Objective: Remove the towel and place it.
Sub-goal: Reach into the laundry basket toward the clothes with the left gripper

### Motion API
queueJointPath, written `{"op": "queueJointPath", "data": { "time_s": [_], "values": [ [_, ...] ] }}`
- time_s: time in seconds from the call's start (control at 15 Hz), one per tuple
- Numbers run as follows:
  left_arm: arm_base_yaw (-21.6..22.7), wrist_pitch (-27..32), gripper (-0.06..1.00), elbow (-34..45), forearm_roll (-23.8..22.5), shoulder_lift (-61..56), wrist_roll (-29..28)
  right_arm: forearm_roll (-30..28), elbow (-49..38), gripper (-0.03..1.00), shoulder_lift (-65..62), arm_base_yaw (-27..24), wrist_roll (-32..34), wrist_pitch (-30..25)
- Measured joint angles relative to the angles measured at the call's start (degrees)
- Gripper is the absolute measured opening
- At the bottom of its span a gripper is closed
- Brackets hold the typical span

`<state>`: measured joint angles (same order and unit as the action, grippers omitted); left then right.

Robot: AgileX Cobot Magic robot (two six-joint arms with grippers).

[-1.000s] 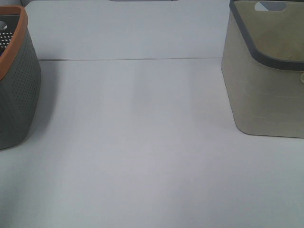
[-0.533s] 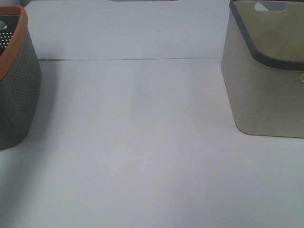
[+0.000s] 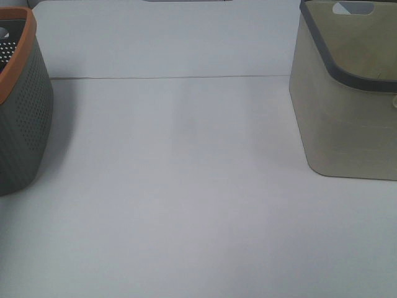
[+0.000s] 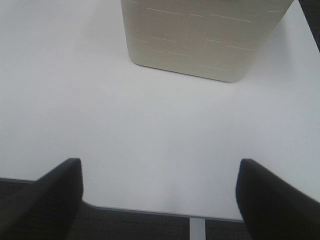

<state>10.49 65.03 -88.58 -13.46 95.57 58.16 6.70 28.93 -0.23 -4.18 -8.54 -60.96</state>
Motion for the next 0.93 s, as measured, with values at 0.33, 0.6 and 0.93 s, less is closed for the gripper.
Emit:
{"op": "queueJointPath", "data": {
  "time_s": [0.33, 0.6, 0.93],
  "values": [
    [-0.6, -18.0, 0.98, 0.0, -4.9, 7.8, 2.0, 0.0, 0.0, 0.73, 0.0, 0.0, 0.0, 0.0],
    [-1.5, -17.5, 0.98, 0.0, -5.1, 13.7, 5.4, 0.0, 0.0, 0.73, 0.0, 0.0, 0.0, 0.0],
    [-1.5, -18.1, 0.95, 0.0, -6.4, 19.1, 7.3, 0.0, 0.0, 0.73, 0.0, 0.0, 0.0, 0.0]
  ]
}}
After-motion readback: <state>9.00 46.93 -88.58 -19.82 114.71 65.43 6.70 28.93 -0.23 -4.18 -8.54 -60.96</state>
